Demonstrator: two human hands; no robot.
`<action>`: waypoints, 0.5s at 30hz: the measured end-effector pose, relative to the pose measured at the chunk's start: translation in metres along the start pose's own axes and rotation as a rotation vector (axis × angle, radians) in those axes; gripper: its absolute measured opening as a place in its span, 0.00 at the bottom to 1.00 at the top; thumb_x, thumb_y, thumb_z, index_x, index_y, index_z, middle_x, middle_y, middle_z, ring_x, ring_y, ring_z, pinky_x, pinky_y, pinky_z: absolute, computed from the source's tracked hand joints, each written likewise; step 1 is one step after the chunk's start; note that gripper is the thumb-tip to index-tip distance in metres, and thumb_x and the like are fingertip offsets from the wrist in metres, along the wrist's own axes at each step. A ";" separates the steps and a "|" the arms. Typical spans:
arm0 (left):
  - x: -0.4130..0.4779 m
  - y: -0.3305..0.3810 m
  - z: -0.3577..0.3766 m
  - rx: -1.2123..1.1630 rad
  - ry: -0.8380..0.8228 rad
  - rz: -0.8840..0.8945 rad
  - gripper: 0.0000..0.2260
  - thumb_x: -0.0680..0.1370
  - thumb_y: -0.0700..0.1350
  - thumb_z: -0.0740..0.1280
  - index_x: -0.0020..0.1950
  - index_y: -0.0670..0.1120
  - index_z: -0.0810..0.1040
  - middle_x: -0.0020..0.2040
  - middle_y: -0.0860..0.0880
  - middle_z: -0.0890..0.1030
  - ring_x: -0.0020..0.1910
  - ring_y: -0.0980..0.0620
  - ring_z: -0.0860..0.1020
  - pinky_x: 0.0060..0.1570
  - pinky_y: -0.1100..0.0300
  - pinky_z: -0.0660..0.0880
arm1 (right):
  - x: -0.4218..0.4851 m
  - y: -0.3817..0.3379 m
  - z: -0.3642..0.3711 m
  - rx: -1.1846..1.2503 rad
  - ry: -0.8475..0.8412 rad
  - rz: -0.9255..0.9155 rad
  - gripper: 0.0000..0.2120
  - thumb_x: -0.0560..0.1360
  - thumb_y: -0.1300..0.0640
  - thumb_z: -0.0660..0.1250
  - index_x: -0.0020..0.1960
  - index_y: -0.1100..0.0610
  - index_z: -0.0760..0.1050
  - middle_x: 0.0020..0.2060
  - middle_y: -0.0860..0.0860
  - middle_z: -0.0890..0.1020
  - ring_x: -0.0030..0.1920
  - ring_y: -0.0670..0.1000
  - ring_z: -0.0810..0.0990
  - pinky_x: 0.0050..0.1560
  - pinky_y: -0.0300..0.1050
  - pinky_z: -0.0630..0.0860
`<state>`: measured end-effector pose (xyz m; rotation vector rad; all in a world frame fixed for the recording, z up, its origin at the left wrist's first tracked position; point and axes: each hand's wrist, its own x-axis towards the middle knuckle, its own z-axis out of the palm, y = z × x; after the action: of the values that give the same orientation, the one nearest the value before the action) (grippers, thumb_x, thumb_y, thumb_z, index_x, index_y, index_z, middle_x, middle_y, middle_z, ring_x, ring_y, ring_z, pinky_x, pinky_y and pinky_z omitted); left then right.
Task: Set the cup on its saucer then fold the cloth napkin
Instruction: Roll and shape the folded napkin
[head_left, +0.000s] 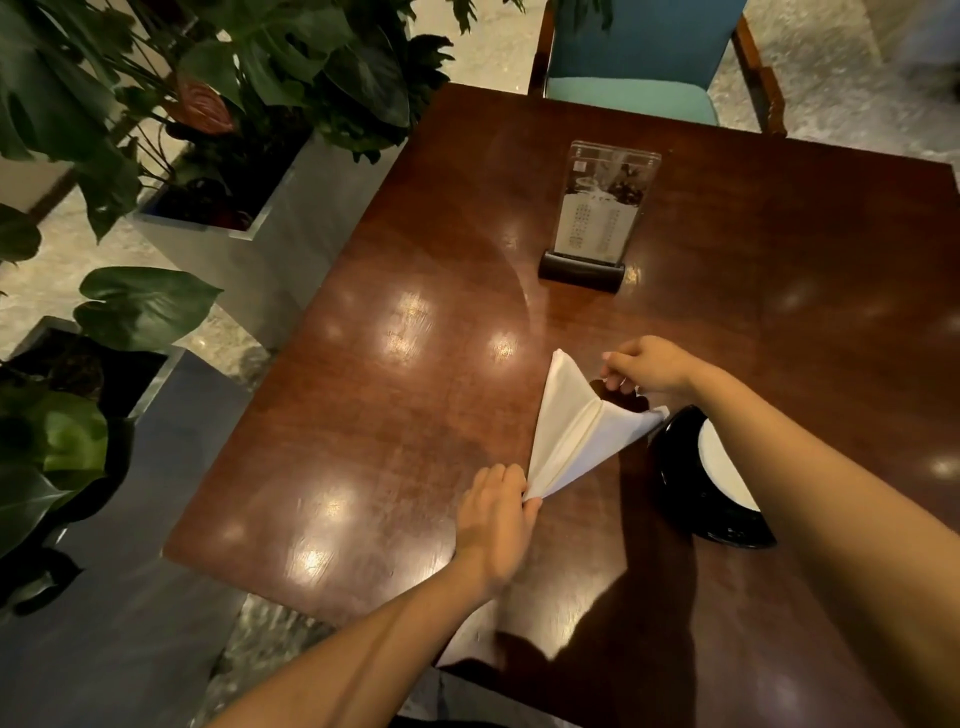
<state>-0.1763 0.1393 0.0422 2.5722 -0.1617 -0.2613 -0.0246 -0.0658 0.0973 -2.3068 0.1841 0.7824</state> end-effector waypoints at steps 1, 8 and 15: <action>0.000 0.000 0.000 0.002 -0.003 0.001 0.05 0.78 0.48 0.62 0.46 0.47 0.70 0.48 0.48 0.75 0.48 0.48 0.71 0.40 0.59 0.61 | 0.004 -0.004 0.005 0.045 0.007 0.017 0.15 0.80 0.54 0.56 0.49 0.62 0.78 0.35 0.51 0.80 0.38 0.51 0.76 0.37 0.41 0.71; 0.000 0.002 0.000 -0.020 0.004 -0.020 0.04 0.78 0.48 0.61 0.46 0.49 0.68 0.48 0.50 0.74 0.47 0.52 0.68 0.41 0.60 0.60 | 0.042 -0.043 0.025 -0.107 0.052 -0.028 0.14 0.77 0.50 0.64 0.53 0.60 0.74 0.44 0.58 0.82 0.44 0.57 0.81 0.44 0.49 0.77; -0.001 0.004 0.004 0.029 0.051 -0.011 0.05 0.76 0.47 0.65 0.45 0.47 0.72 0.45 0.50 0.76 0.46 0.51 0.74 0.38 0.59 0.68 | 0.061 -0.063 0.040 -0.207 0.114 0.038 0.07 0.70 0.57 0.67 0.41 0.61 0.75 0.42 0.58 0.80 0.35 0.54 0.76 0.34 0.44 0.72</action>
<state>-0.1785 0.1342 0.0412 2.6062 -0.1331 -0.1994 0.0266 0.0122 0.0739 -2.5527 0.2066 0.7175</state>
